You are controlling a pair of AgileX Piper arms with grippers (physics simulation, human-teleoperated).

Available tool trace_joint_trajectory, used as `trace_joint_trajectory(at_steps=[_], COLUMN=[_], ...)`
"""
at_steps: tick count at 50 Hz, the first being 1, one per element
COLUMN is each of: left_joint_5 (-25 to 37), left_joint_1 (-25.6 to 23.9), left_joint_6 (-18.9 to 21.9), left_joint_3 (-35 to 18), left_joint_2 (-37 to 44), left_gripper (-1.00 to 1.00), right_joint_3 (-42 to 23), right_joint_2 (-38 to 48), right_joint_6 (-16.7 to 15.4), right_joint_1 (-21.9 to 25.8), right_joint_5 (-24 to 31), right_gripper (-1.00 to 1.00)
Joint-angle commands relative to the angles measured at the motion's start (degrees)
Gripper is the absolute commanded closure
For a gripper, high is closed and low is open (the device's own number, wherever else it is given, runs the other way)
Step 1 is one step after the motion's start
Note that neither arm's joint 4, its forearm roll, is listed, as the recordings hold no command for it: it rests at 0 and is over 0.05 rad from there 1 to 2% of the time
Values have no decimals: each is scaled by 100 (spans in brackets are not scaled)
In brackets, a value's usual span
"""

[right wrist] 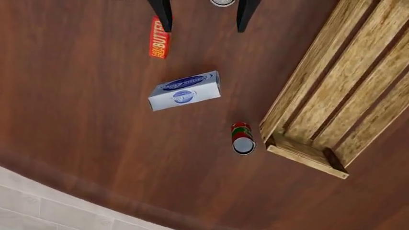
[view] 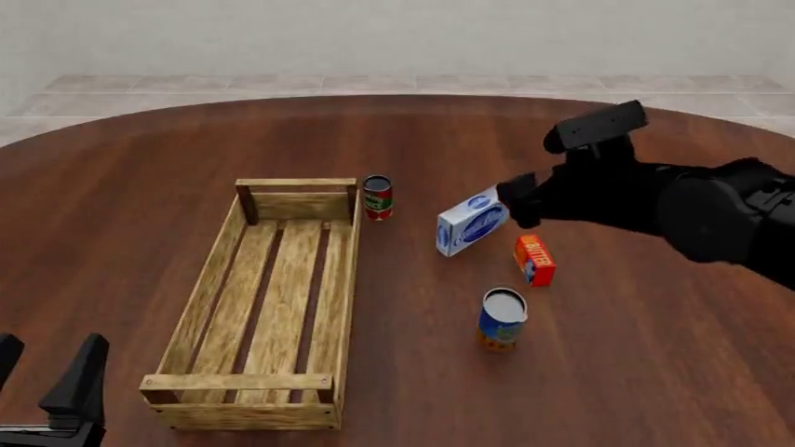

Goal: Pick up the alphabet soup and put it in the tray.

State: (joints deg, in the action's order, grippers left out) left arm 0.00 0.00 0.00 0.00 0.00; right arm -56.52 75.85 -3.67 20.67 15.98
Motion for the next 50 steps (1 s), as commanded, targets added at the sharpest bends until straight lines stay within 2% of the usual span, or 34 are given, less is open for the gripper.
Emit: trace_joint_trajectory(at_steps=[1,15,50], left_joint_5=[0,0,0], left_joint_1=[0,0,0], left_joint_6=[0,0,0], left_joint_3=[0,0,0], left_joint_2=[0,0,0], left_gripper=[-100,-100,-100], right_joint_3=[1,98,515], right_joint_2=[287,455,446], right_joint_6=[18,97,-162], right_joint_1=[199,440,202], right_joint_5=[34,11,-93], right_gripper=[-100,-100,-100])
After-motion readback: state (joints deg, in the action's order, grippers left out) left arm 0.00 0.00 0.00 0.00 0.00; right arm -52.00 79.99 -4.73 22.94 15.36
